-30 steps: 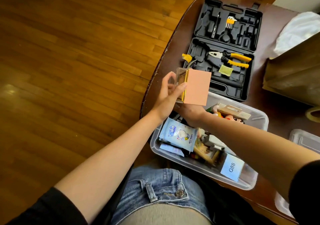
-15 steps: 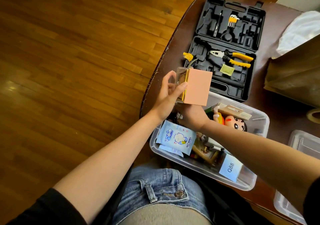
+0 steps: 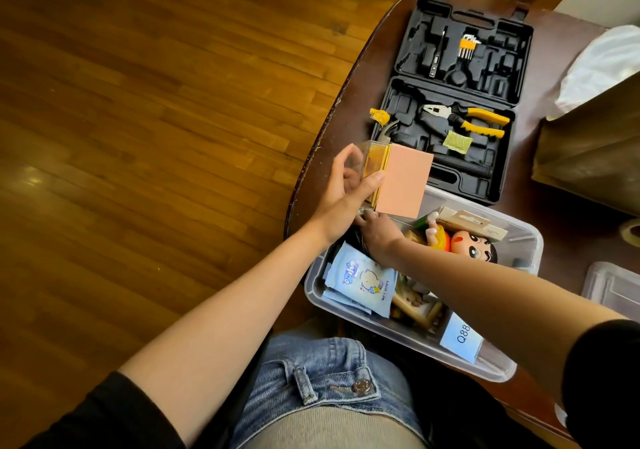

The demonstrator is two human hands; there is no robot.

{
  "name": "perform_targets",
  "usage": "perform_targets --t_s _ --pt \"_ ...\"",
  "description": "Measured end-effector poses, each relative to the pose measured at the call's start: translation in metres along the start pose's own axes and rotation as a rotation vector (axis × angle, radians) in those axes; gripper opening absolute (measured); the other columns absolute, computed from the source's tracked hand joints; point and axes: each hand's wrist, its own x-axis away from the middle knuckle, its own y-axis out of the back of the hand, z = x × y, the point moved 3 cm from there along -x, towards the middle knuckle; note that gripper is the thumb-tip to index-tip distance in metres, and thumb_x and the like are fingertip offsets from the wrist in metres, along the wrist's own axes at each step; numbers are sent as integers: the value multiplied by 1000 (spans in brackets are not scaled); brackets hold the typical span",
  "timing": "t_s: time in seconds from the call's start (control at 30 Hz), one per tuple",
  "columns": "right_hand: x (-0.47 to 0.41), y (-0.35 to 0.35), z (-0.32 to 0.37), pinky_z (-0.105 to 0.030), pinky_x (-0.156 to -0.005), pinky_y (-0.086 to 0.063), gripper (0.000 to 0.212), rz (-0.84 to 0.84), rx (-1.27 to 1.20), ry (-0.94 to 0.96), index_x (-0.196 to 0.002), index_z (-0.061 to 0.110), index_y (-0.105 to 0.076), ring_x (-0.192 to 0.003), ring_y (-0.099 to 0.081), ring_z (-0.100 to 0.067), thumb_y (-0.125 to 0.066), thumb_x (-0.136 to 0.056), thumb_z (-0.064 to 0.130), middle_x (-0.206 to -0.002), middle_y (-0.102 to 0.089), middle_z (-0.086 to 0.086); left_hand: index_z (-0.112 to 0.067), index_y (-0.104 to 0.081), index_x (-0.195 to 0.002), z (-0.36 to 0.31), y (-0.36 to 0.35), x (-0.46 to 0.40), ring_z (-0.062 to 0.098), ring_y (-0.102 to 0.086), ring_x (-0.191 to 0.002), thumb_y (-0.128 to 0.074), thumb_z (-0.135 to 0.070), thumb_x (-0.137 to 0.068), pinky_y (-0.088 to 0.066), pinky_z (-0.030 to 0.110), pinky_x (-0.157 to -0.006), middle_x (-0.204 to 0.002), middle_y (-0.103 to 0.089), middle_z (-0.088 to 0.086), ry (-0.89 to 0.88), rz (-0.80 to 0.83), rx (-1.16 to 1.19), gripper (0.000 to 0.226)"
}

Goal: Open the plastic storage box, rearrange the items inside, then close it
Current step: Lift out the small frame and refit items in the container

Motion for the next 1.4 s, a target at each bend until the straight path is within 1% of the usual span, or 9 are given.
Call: perform_targets --t_s 0.2,0.5,0.7,0.83,1.0,1.13,1.2,1.3,1.4 --pt "-5 -4 2 -34 -104 -32 39 -2 50 13 -131 9 -53 -133 -30 -23 -47 -96 23 -139 -48 -4 -35 -23 -129 -2 0 1 -3 -51 -101 -56 -25 -93 -45 3 -75 -109 -47 -9 13 -3 1 49" --pt "4 -5 -4 -32 -87 -38 30 -238 -361 -199 -109 10 -64 -107 -53 -24 -37 -96 11 -109 -66 -6 -29 -25 -136 -2 -1 1 10 -48 -114 -56 -27 -93 -46 11 -82 -120 -45 1 1 -9 -7 53" --pt "9 -17 -30 -6 -61 -30 22 -601 -1392 -501 -114 31 -50 -78 -51 6 -40 -95 25 -93 -55 19 -24 -22 -143 -3 -2 2 -1 -49 -104 -57 -26 -93 -45 2 -68 -112 -46 -5 19 -14 8 61" --pt "-5 -27 -32 -16 -77 -34 34 -549 -1301 -464 -128 20 -46 -90 -44 -9 -35 -96 27 -113 -54 1 -24 -24 -140 -5 -3 3 -3 -48 -101 -57 -24 -94 -43 0 -69 -109 -47 -9 24 -17 12 57" --pt "-6 -29 -31 -4 -65 -33 21 -716 -1182 -456 -112 41 -47 -84 -48 11 -41 -92 45 -94 -51 31 -23 -20 -145 -6 -3 2 -3 -47 -103 -57 -27 -93 -42 -1 -68 -117 -46 -2 52 -18 -9 64" --pt "-7 -22 -33 1 -68 -38 27 -768 -1084 -435 -117 34 -49 -91 -47 22 -43 -93 42 -105 -53 19 -25 -24 -143 -7 -3 2 0 -48 -105 -58 -30 -92 -44 0 -68 -125 -45 5 58 -25 -18 61" --pt "-2 -16 -33 -4 -67 -43 30 -636 -1136 -384 -119 24 -50 -88 -55 6 -38 -95 36 -108 -57 7 -28 -31 -138 -9 0 2 5 -50 -109 -60 -34 -90 -45 3 -68 -126 -49 6 65 -46 -2 56" --pt "16 -5 -31 -39 -72 -52 26 -395 -941 -343 -118 12 -47 -87 -60 -30 -40 -96 24 -105 -62 -12 -22 -39 -137 -9 6 4 0 -53 -104 -55 -31 -94 -44 2 -65 -117 -55 -7 43 -116 46 47" --pt "53 6 -28 -42 -75 -49 33 -390 -1116 -317 -122 9 -46 -90 -61 -33 -43 -97 31 -102 -64 -14 -19 -39 -141 -5 16 10 -1 -55 -104 -52 -28 -95 -45 4 -67 -117 -58 -8 11 -167 34 48"
